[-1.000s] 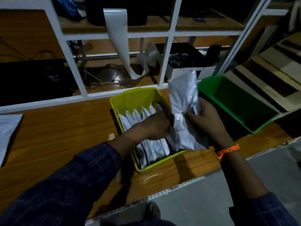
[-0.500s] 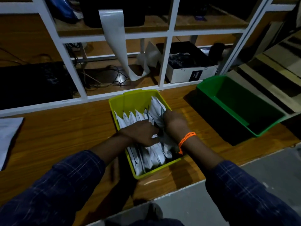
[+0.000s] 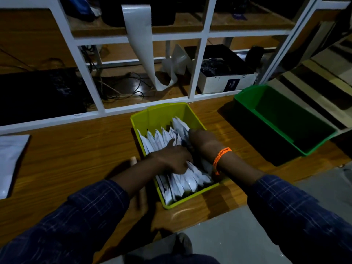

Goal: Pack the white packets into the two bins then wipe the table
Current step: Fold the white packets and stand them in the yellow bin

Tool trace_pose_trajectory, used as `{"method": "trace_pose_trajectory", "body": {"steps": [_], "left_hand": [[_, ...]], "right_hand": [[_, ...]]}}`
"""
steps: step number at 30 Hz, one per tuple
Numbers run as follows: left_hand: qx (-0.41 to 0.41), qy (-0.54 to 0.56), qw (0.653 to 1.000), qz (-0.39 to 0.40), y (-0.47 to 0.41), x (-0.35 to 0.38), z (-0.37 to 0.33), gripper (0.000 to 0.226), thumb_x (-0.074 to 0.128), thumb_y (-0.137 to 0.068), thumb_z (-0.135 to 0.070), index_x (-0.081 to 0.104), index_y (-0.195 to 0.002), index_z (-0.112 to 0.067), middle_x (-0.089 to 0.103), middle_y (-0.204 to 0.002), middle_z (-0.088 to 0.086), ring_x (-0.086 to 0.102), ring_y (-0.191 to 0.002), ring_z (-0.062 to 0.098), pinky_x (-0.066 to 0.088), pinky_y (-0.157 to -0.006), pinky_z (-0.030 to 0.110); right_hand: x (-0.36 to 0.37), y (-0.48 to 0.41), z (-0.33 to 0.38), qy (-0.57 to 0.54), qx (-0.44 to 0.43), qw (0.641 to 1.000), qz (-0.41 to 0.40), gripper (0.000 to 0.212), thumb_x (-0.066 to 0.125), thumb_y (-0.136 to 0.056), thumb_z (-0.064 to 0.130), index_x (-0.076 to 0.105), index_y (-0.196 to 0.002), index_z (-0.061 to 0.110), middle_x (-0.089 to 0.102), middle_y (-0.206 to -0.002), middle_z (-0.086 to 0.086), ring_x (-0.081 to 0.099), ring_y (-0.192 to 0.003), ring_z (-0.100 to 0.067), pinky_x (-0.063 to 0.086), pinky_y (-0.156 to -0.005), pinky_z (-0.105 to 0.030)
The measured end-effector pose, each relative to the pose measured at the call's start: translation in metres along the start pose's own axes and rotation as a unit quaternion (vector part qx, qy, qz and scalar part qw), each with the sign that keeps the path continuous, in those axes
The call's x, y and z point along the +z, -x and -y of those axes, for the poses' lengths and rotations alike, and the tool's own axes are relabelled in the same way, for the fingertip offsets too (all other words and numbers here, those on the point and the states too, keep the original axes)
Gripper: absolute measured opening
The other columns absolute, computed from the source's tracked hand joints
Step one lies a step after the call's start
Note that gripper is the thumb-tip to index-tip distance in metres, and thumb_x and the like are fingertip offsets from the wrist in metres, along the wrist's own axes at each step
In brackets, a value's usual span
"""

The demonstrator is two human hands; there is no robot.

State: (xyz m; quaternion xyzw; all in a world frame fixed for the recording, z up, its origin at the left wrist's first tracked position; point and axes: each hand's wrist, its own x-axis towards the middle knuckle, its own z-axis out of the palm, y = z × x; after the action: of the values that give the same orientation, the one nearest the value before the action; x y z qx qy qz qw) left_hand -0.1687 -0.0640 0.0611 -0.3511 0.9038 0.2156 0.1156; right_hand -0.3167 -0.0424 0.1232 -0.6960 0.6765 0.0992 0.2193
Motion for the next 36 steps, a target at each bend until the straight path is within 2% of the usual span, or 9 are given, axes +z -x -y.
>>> {"method": "trace_pose_trajectory", "body": {"steps": [2, 5, 12, 15, 20, 23, 27, 32, 36], "left_hand": [[0.011, -0.012, 1.000, -0.025, 0.000, -0.001, 0.009, 0.042, 0.051, -0.092, -0.038, 0.058, -0.133, -0.029, 0.058, -0.134, -0.001, 0.047, -0.131, 0.020, 0.020, -0.115, 0.054], [0.012, -0.047, 0.996, -0.080, -0.006, 0.001, 0.013, 0.040, 0.052, -0.091, -0.051, 0.065, -0.117, -0.024, 0.066, -0.112, 0.001, 0.059, -0.110, 0.024, 0.038, -0.090, 0.038], [-0.060, -0.117, 0.987, -0.094, -0.025, -0.001, 0.023, 0.045, 0.047, -0.092, -0.049, 0.064, -0.115, -0.015, 0.060, -0.118, 0.008, 0.045, -0.122, 0.029, 0.032, -0.096, 0.046], [-0.083, -0.099, 0.982, -0.141, -0.028, -0.012, 0.020, 0.033, 0.054, -0.088, -0.034, 0.064, -0.111, -0.011, 0.057, -0.117, 0.010, 0.043, -0.123, 0.032, 0.033, -0.097, 0.044], [-0.212, -0.099, 0.936, -0.263, -0.022, -0.012, 0.039, 0.047, 0.056, -0.086, -0.036, 0.056, -0.129, -0.017, 0.053, -0.132, 0.009, 0.038, -0.132, 0.032, 0.021, -0.111, 0.055], [-0.288, -0.020, 0.924, -0.250, -0.022, -0.008, 0.056, 0.052, 0.046, -0.096, -0.051, 0.051, -0.132, -0.015, 0.047, -0.137, 0.014, 0.036, -0.132, 0.038, 0.025, -0.107, 0.057], [-0.321, 0.154, 0.914, -0.196, -0.029, -0.010, 0.057, 0.062, 0.029, -0.099, -0.062, 0.046, -0.136, -0.015, 0.047, -0.138, 0.018, 0.046, -0.127, 0.041, 0.035, -0.104, 0.054], [-0.301, 0.101, 0.930, -0.187, -0.029, -0.004, 0.059, 0.074, 0.021, -0.098, -0.067, 0.045, -0.139, -0.011, 0.052, -0.136, 0.017, 0.051, -0.123, 0.038, 0.041, -0.101, 0.053], [-0.300, 0.087, 0.935, -0.170, -0.032, -0.003, 0.061, 0.074, 0.023, -0.098, -0.067, 0.044, -0.140, -0.011, 0.052, -0.137, 0.017, 0.051, -0.124, 0.039, 0.035, -0.104, 0.057]], "right_hand": [[0.002, -0.017, 0.006, -0.008, 0.006, 1.000, -0.010, 0.049, 0.064, -0.091, 0.021, 0.044, -0.132, 0.001, 0.055, -0.132, -0.024, 0.057, -0.120, -0.036, 0.047, -0.093, -0.038], [0.015, -0.024, 0.002, 0.004, 0.015, 1.000, 0.019, 0.070, 0.068, -0.088, 0.027, 0.031, -0.141, -0.002, 0.051, -0.138, -0.024, 0.053, -0.126, -0.038, 0.047, -0.095, -0.037], [0.040, -0.029, -0.016, -0.012, 0.041, 0.999, 0.029, 0.064, 0.061, -0.093, 0.020, 0.029, -0.144, -0.002, 0.048, -0.142, -0.023, 0.050, -0.128, -0.039, 0.046, -0.099, -0.039], [0.046, -0.026, -0.012, -0.055, 0.033, 0.998, 0.004, 0.063, 0.058, -0.093, 0.015, 0.027, -0.143, -0.005, 0.052, -0.136, -0.026, 0.053, -0.123, -0.042, 0.047, -0.093, -0.040], [0.049, -0.022, -0.015, -0.098, 0.017, 0.994, -0.051, 0.081, 0.061, -0.091, 0.018, 0.012, -0.150, -0.008, 0.051, -0.137, -0.028, 0.053, -0.123, -0.042, 0.047, -0.094, -0.041], [0.045, -0.019, -0.012, -0.111, -0.022, 0.976, -0.187, 0.070, 0.056, -0.095, 0.018, 0.019, -0.150, -0.006, 0.062, -0.118, -0.028, 0.061, -0.105, -0.044, 0.047, -0.076, -0.041], [0.037, -0.041, 0.005, -0.097, 0.039, 0.989, -0.108, 0.046, 0.044, -0.101, 0.015, 0.032, -0.143, -0.001, 0.055, -0.132, -0.027, 0.056, -0.118, -0.044, 0.047, -0.091, -0.044], [0.046, -0.056, 0.006, -0.010, -0.009, 0.998, -0.066, 0.041, 0.037, -0.102, 0.008, 0.035, -0.140, -0.007, 0.047, -0.141, -0.025, 0.054, -0.122, -0.043, 0.047, -0.096, -0.046], [0.041, -0.059, 0.000, -0.061, -0.005, 0.996, -0.061, 0.042, 0.046, -0.100, 0.014, 0.040, -0.138, -0.003, 0.053, -0.136, -0.025, 0.056, -0.119, -0.043, 0.048, -0.091, -0.043]]}}
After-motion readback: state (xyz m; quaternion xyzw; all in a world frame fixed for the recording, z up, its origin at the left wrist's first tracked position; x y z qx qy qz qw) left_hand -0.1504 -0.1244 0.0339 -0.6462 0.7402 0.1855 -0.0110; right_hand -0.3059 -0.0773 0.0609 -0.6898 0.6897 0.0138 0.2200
